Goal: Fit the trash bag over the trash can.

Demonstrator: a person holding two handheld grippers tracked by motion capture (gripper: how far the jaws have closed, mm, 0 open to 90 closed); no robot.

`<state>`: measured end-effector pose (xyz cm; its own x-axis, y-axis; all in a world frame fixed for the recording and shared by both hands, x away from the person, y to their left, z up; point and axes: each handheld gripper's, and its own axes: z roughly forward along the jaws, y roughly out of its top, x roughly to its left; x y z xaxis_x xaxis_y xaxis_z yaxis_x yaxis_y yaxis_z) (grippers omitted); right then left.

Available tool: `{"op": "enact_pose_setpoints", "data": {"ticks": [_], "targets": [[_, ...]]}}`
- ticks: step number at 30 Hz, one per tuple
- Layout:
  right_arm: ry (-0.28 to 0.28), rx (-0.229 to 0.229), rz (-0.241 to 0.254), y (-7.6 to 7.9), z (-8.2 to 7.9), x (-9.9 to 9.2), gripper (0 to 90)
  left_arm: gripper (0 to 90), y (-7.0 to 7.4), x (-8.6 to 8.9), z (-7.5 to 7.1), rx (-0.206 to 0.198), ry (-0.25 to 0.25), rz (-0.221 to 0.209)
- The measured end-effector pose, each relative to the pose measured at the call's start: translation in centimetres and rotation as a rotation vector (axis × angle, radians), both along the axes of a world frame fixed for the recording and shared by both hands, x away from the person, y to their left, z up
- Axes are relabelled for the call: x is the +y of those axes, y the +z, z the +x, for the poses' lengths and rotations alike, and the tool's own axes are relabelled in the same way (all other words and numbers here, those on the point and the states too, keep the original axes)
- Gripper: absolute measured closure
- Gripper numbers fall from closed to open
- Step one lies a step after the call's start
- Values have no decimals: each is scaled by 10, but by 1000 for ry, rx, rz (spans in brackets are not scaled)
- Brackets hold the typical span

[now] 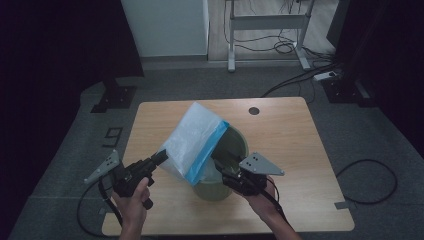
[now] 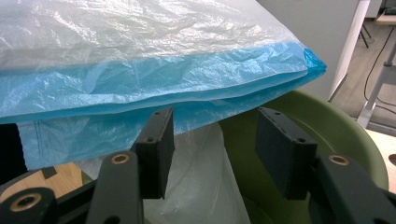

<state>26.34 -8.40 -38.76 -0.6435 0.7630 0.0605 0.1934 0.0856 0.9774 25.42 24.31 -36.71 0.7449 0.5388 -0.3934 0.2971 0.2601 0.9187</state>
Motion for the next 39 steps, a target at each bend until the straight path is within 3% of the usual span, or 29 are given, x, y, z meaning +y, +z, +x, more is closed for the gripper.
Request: {"op": "enact_pose_setpoints", "data": {"ticks": [12,21,31,39], "targets": [[33,24,-27,4,4,16,472,895,4,-1,2,2,-24,-38],[45,35,-22,7,6,25,469,895,3,1,3,6,-23,-43],[24,92,-16,7,11,26,467,895,3,-2,4,8,-30,-41],[33,107,-9,8,12,30,458,894,3,-4,5,9,-36,-41]]}}
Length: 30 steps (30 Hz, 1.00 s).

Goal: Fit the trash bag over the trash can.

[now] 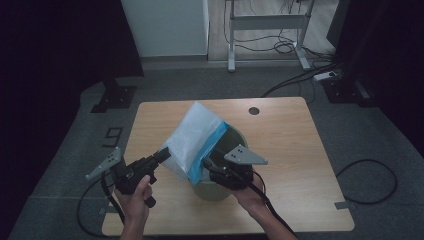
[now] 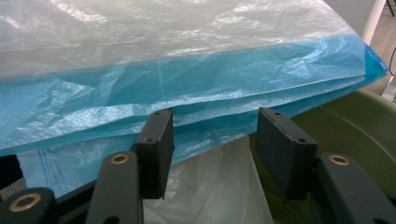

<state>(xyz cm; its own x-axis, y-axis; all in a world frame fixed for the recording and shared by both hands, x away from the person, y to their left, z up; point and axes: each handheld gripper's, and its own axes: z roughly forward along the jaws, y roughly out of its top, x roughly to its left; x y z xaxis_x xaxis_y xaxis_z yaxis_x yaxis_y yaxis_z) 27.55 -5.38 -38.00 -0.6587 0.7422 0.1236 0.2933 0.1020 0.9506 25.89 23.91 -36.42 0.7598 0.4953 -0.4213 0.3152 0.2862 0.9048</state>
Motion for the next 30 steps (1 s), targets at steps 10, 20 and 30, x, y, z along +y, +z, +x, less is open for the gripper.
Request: {"op": "enact_pose_setpoints", "data": {"ticks": [10,20,30], "targets": [[81,0,38,1,-9,3,409,895,-2,1,1,1,17,0],[110,-36,36,-2,-39,1,336,896,-2,-6,3,3,38,9],[53,-91,-26,-12,-46,17,383,895,0,-14,6,4,28,13]]}}
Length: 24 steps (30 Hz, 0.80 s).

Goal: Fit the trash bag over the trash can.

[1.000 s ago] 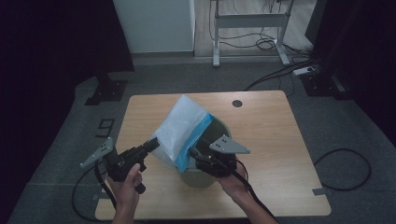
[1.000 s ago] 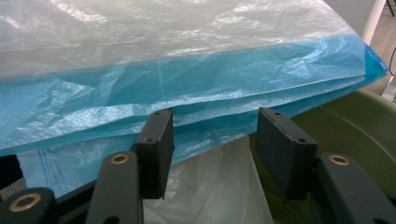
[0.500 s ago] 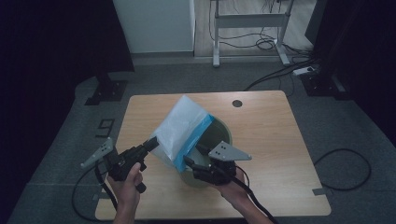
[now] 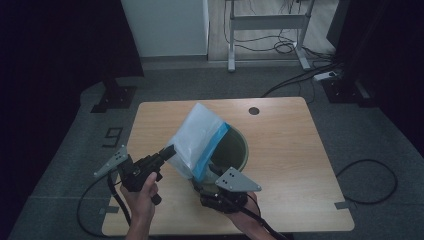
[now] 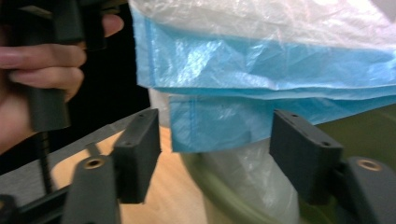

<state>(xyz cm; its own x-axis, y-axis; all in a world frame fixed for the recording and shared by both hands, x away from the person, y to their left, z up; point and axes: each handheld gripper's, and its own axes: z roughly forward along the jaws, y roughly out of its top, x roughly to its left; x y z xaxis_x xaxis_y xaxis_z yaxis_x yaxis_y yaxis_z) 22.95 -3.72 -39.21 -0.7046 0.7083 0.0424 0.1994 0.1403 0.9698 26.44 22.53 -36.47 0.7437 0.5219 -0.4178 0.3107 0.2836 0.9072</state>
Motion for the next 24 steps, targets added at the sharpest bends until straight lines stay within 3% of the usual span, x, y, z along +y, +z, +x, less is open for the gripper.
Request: {"op": "enact_pose_setpoints", "data": {"ticks": [6,7,8,10,16,18,24], "targets": [[-59,-71,-21,1,5,-5,778,895,0,-1,0,-4,-17,2],[-59,-71,-21,1,5,-5,778,895,0,-1,0,-4,-17,2],[-87,-93,-31,3,4,-8,854,894,0,-1,0,-7,-24,5],[-96,-101,-30,3,4,-10,872,893,0,-2,0,-12,-40,14],[-192,-142,-35,11,8,-35,886,882,-1,-9,4,-14,-91,55],[-241,-158,-33,18,13,-53,887,883,-1,-15,6,-13,-105,77],[-305,-176,-50,26,17,-79,888,889,0,-20,6,-30,-97,84]]}}
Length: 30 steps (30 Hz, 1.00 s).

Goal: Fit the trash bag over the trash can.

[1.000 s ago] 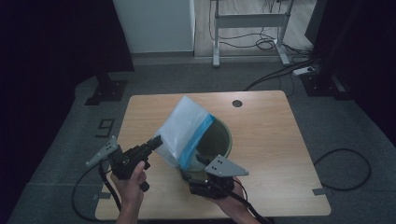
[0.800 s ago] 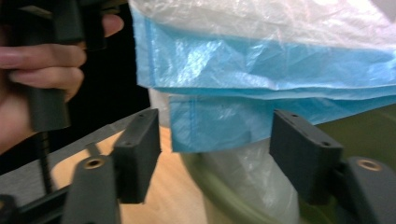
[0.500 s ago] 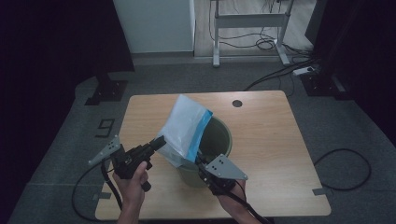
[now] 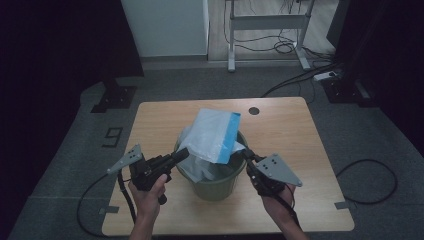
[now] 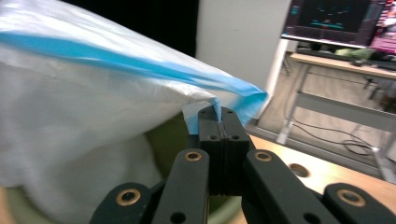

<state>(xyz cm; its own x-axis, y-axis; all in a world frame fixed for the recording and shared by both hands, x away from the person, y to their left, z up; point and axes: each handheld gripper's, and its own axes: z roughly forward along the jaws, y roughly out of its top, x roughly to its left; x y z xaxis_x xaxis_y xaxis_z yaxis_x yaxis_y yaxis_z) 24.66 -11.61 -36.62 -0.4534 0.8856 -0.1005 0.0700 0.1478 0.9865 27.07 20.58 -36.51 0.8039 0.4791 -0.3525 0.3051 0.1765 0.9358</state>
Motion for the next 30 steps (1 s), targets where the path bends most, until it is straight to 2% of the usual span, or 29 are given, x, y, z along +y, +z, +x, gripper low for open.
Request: {"op": "enact_pose_setpoints", "data": {"ticks": [4,6,7,12,15,16,18,19,21,22,27,28,30], "targets": [[-60,8,-24,-1,5,-22,888,890,0,2,-2,-16,-6,-2],[-92,32,-28,-7,8,-36,887,890,-2,4,-3,-15,-8,5],[-92,32,-28,-7,8,-36,887,890,-2,4,-3,-12,-7,6],[-132,97,-53,-29,17,-54,886,889,-7,8,-2,12,0,20],[-150,124,-44,-37,23,-60,882,889,-10,9,-2,20,-3,26],[-163,147,-40,-43,30,-66,851,889,-11,9,-2,21,-3,28],[-161,160,-33,-46,33,-68,818,889,-13,9,-1,27,-4,30],[-151,181,-19,-50,36,-70,740,889,-14,9,-1,28,-5,30],[-151,171,24,-50,34,-73,545,889,-15,9,-1,29,-6,32],[-151,171,24,-50,34,-73,545,889,-16,9,-1,31,-6,28],[-128,106,70,-34,18,-75,478,889,-18,8,-2,33,-10,21],[-118,86,77,-26,13,-77,470,889,-18,8,-3,33,-8,21],[-116,84,80,-24,11,-78,466,889,-19,8,-4,34,-5,14]]}}
